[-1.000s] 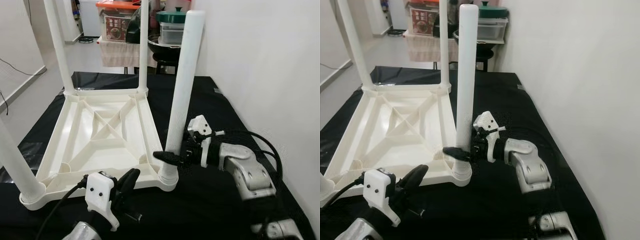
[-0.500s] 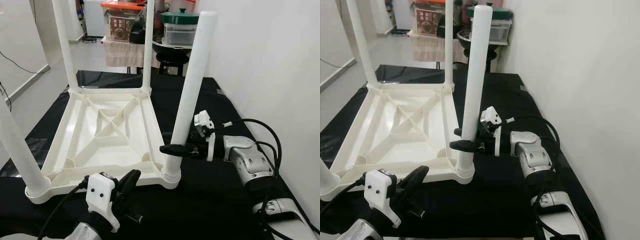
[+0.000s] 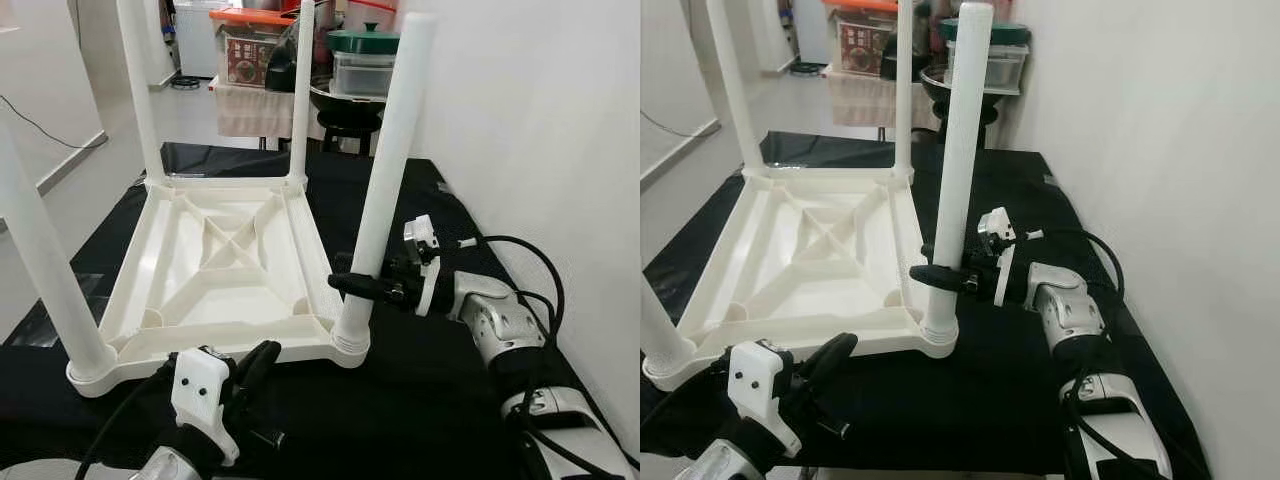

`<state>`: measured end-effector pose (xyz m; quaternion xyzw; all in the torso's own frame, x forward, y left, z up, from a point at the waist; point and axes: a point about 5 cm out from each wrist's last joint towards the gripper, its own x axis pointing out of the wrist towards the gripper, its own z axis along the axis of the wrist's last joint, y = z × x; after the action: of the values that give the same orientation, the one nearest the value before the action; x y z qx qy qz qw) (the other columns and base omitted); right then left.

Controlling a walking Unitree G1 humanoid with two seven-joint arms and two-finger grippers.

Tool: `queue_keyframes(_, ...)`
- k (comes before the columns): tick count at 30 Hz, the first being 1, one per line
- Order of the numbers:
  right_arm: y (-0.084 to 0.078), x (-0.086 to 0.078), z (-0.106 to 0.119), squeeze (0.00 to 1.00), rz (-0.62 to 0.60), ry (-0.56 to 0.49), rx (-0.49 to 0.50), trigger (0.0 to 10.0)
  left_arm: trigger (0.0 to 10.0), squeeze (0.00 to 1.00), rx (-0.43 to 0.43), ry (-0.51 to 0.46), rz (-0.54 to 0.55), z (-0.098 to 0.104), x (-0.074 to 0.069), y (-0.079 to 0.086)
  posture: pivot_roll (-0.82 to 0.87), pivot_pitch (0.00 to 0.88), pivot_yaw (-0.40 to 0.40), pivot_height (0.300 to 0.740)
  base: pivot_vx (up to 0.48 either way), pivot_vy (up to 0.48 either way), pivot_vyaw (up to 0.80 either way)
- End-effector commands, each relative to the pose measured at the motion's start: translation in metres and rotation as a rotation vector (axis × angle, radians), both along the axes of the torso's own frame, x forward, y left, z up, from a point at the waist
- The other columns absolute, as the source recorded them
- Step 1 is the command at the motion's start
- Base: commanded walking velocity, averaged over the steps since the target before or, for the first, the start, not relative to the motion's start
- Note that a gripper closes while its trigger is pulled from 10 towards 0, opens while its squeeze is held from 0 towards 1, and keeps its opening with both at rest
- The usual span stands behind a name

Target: Building children table

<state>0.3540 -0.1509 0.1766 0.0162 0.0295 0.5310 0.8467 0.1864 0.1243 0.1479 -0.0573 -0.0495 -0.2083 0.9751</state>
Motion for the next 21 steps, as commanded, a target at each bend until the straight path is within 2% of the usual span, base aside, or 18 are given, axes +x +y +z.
queue_keyframes(1,-0.004,0.005,-0.01,0.0,-0.167,0.025,-0.049,0.0,8.1,0.0,0.005,0.0,-0.001,-0.001,-0.001,0.001,0.05,0.003,-0.121,0.74,0.0,0.0,0.0)
queue_keyframes(2,-0.004,0.007,-0.015,0.0,-0.303,0.003,-0.101,0.0,8.1,0.0,0.005,-0.001,-0.001,-0.001,-0.002,0.001,0.05,0.007,-0.125,0.74,0.0,0.0,0.0)
queue_keyframes(3,-0.004,0.007,-0.015,0.0,-0.303,0.003,-0.101,0.0,8.1,0.0,0.005,-0.001,-0.001,-0.001,-0.002,0.001,0.05,0.007,-0.125,0.74,0.0,0.0,0.0)
queue_keyframes(4,-0.003,0.007,-0.02,0.0,-0.456,-0.007,-0.127,0.0,8.1,0.0,0.005,-0.001,0.0,0.0,-0.003,0.001,0.04,0.013,-0.126,0.74,0.0,0.0,0.0)
queue_keyframes(5,0.006,-0.004,-0.029,0.0,-0.638,0.024,-0.078,0.0,7.9,0.0,0.005,-0.003,0.002,0.0,-0.003,0.002,0.03,0.019,-0.113,0.74,0.0,0.0,0.0)
queue_keyframes(6,0.008,-0.014,-0.035,0.0,-0.759,0.058,-0.035,0.0,7.9,0.0,0.006,-0.004,0.003,0.001,-0.003,0.003,0.03,0.019,-0.113,0.74,0.0,0.0,0.0)
queue_keyframes(7,0.008,-0.014,-0.035,0.0,-0.759,0.058,-0.035,0.0,7.9,0.0,0.006,-0.004,0.003,0.001,-0.003,0.003,0.03,0.019,-0.113,0.74,0.0,0.0,0.0)
queue_keyframes(8,0.014,-0.025,-0.039,0.0,-0.82,0.061,-0.02,0.0,7.8,0.0,0.006,-0.004,0.003,0.001,-0.003,0.003,0.03,0.016,-0.102,0.74,0.0,0.0,0.0)
queue_keyframes(11,0.019,-0.031,-0.04,0.0,-0.839,0.055,-0.013,0.0,7.8,0.0,0.006,-0.003,0.003,0.001,-0.003,0.003,0.03,0.014,-0.099,0.74,0.0,0.0,0.0)
queue_keyframes(12,0.034,-0.035,-0.042,0.0,-0.803,0.034,-0.011,0.0,7.9,0.0,0.004,0.002,-0.004,0.0,-0.002,0.004,0.03,0.006,-0.087,0.74,0.0,0.0,0.0)
queue_keyframes(13,0.037,-0.035,-0.042,0.0,-0.798,0.034,-0.009,0.0,8.0,0.0,0.002,0.003,-0.007,0.0,-0.001,0.004,0.03,0.008,-0.085,0.74,0.0,0.0,0.0)
queue_keyframes(20,0.041,-0.035,-0.042,0.0,-0.774,0.031,-0.013,0.0,8.0,0.0,0.002,0.001,-0.005,0.0,0.0,0.004,0.04,0.01,-0.091,0.74,0.0,0.0,0.0)
queue_keyframes(21,0.045,-0.036,-0.041,0.0,-0.757,0.039,-0.02,0.4,7.9,0.0,0.003,-0.001,-0.003,0.001,0.0,0.005,0.04,0.01,-0.093,0.74,0.0,0.0,0.0)
